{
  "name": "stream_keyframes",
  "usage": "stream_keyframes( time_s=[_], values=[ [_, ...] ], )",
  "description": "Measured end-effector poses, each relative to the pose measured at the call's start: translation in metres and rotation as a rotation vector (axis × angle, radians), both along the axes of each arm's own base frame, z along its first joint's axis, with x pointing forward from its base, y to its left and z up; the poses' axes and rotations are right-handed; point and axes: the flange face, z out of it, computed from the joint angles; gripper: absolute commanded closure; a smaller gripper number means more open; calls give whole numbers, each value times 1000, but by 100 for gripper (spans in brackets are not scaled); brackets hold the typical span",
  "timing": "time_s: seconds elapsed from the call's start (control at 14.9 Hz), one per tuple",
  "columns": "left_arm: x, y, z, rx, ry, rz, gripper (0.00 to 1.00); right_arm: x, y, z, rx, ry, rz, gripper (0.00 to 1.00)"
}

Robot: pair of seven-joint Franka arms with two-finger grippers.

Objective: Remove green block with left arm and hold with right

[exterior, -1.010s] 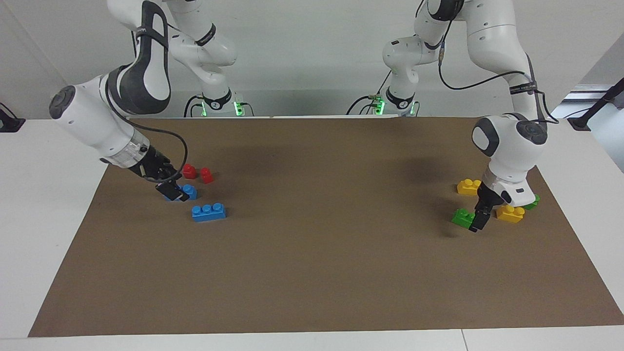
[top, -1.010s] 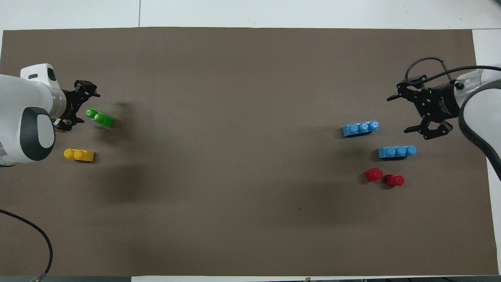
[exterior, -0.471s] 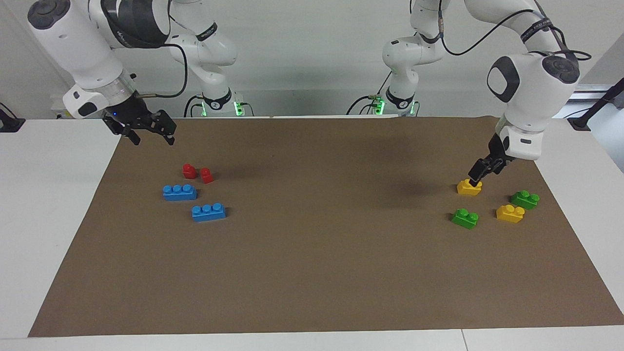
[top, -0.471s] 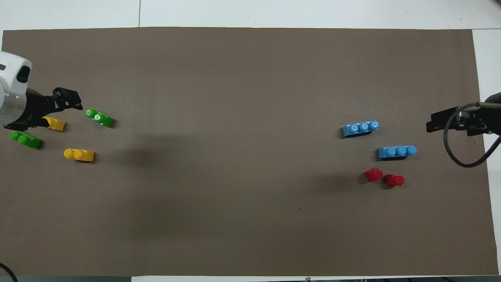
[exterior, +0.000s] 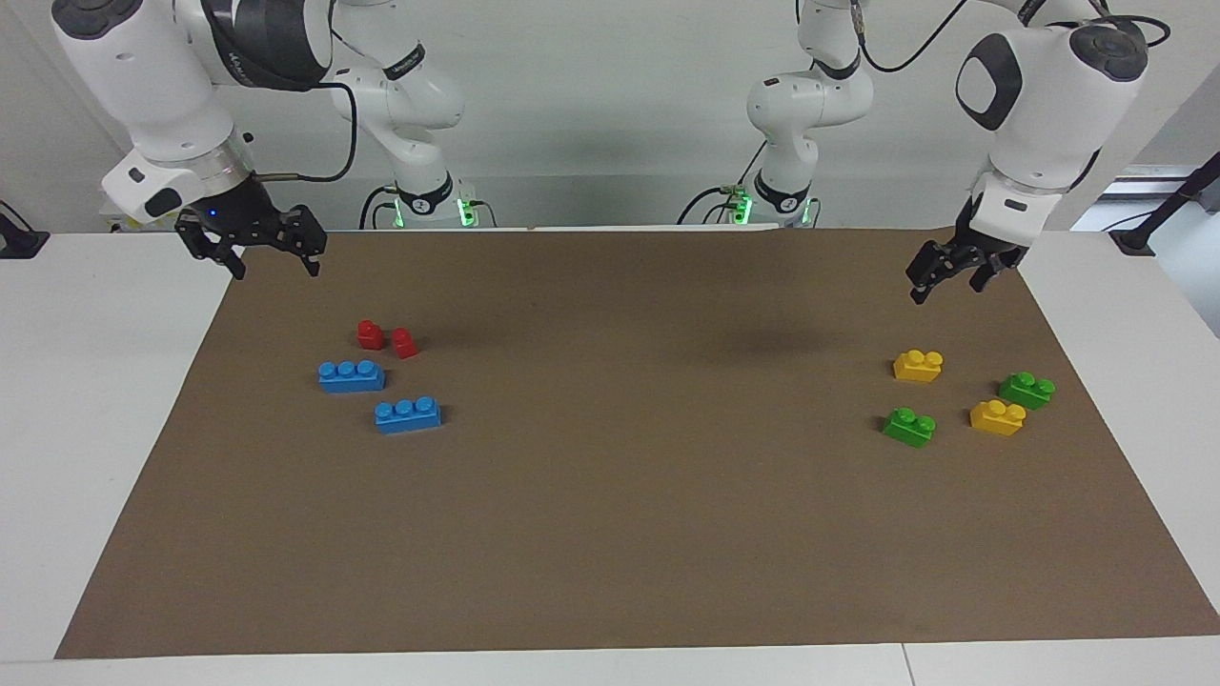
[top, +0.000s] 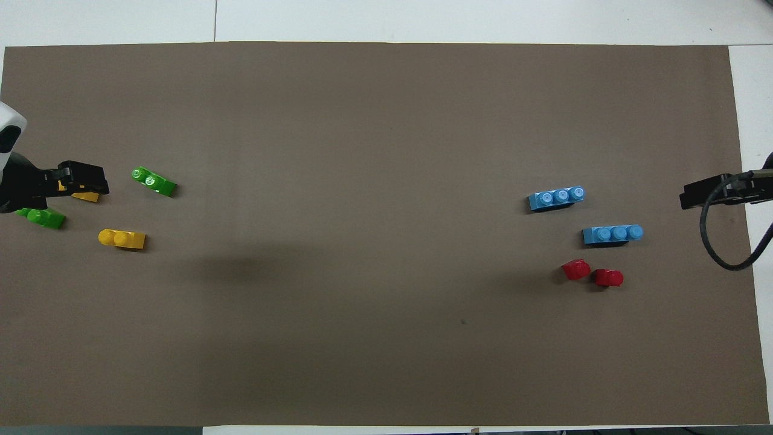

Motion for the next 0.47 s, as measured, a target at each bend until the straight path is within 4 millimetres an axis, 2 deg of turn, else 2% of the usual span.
stream_keyframes(
  time_s=[0.2, 0.47],
  values=[
    [-6, -11, 17, -1, 30, -51, 0, 0, 0, 1, 0, -2, 0, 0],
    [-10, -12, 39, 0, 4, -98, 0, 1, 1, 1, 7, -3, -2, 0]
  ],
)
